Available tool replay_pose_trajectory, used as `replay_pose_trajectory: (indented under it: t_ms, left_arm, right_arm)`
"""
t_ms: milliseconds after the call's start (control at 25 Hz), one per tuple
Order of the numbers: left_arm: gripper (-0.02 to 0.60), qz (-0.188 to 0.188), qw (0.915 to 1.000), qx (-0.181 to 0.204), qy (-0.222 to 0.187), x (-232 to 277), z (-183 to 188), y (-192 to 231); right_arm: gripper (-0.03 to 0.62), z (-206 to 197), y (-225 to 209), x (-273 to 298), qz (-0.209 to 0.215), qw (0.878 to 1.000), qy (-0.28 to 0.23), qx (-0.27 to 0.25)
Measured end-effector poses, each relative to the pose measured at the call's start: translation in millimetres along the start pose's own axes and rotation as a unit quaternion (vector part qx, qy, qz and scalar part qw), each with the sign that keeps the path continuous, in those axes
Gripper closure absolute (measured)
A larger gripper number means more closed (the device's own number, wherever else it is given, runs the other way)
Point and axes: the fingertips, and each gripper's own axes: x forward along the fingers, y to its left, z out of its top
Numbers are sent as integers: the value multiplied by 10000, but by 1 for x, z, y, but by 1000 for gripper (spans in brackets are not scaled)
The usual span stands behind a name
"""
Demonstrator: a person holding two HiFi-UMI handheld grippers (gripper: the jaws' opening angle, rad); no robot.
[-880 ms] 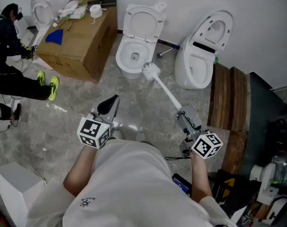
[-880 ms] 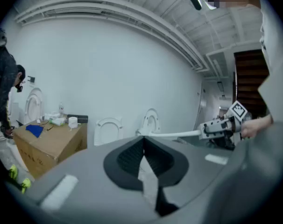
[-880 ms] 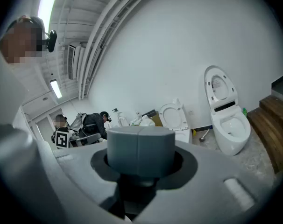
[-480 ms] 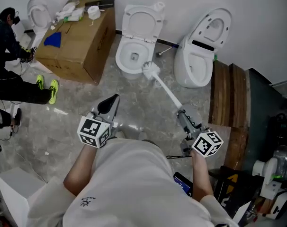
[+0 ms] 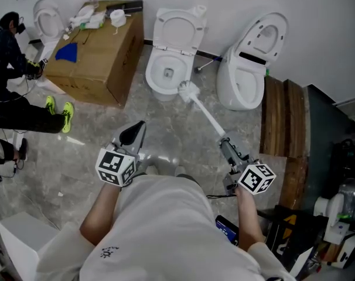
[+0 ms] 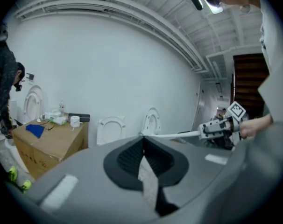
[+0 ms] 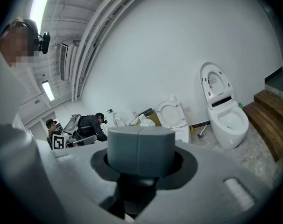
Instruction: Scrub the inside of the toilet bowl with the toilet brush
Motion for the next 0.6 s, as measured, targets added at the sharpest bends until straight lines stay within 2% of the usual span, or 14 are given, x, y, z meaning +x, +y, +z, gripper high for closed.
replay_pose_trajectory:
  t_ms: [600]
  left_arm:
    - [592,94,9999,-136,32,-32,-14,35]
  right_arm:
    - [444,-12,31,22,-3,9998,164,-81]
